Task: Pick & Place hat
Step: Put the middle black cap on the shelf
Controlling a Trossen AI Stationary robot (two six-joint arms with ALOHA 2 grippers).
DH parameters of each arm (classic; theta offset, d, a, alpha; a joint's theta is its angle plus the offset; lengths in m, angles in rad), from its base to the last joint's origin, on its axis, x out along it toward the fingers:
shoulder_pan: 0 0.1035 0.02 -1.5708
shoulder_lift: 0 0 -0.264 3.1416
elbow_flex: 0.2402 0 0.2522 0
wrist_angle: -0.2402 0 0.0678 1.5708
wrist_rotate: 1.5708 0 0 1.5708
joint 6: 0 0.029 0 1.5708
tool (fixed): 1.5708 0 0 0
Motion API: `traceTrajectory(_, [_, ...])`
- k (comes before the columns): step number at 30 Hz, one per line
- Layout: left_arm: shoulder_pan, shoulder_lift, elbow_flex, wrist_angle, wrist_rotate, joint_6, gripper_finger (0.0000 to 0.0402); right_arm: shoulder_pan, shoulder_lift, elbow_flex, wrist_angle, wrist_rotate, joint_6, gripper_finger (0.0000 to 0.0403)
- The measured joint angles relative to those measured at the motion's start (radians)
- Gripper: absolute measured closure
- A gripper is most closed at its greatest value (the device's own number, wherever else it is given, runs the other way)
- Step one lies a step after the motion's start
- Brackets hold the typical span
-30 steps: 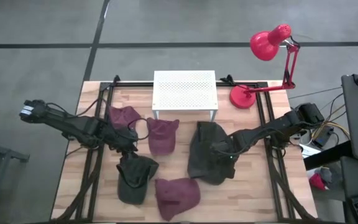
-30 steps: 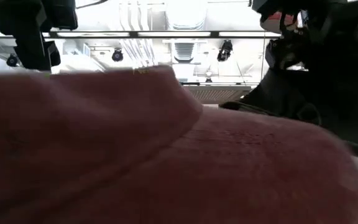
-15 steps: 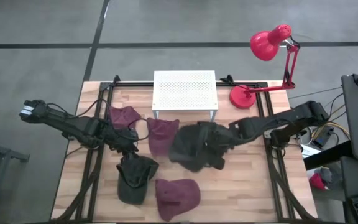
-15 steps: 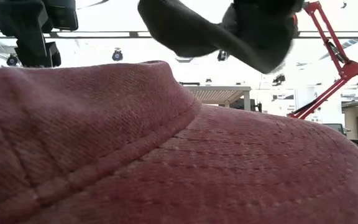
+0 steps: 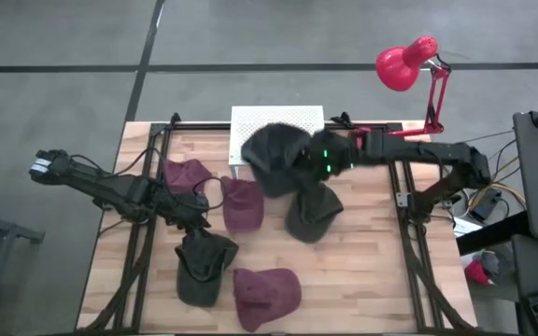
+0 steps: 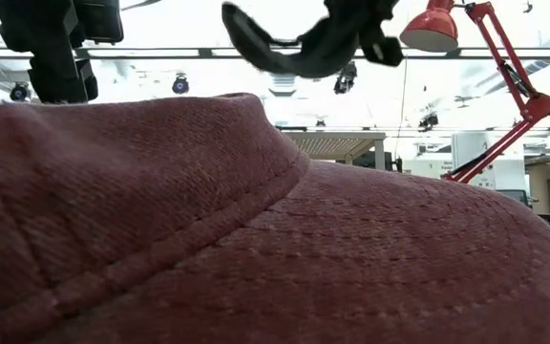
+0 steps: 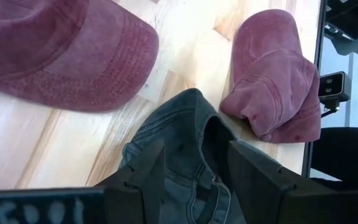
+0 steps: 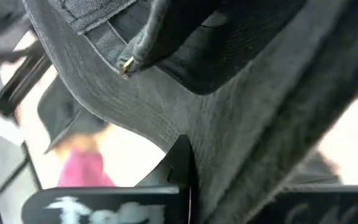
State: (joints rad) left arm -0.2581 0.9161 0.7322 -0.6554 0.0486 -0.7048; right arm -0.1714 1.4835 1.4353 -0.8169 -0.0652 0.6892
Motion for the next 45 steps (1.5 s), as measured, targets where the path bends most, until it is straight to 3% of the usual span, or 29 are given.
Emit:
traceTrajectory(11, [-0.001,0.000,-0.008,0.014,-0.020,0.020,0.0234,-0.346,0.003,-0.025,0.001,-0.204,-0.044,0.0392])
traceTrajectory(17, [-0.002,0.002,-0.021,0.027,-0.023,0.020,0.0234,-0.437,0.004,-0.063,0.003,-0.207,-0.039,0.0392])
traceTrajectory(33, [-0.002,0.003,-0.021,0.057,-0.033,0.034,0.0234,-0.472,0.042,-0.120,0.055,-0.266,-0.148,0.0384])
traceTrajectory(45, [-0.002,0.003,-0.022,0.059,-0.035,0.029,0.0234,-0.470,0.045,-0.115,0.054,-0.251,-0.158,0.0299])
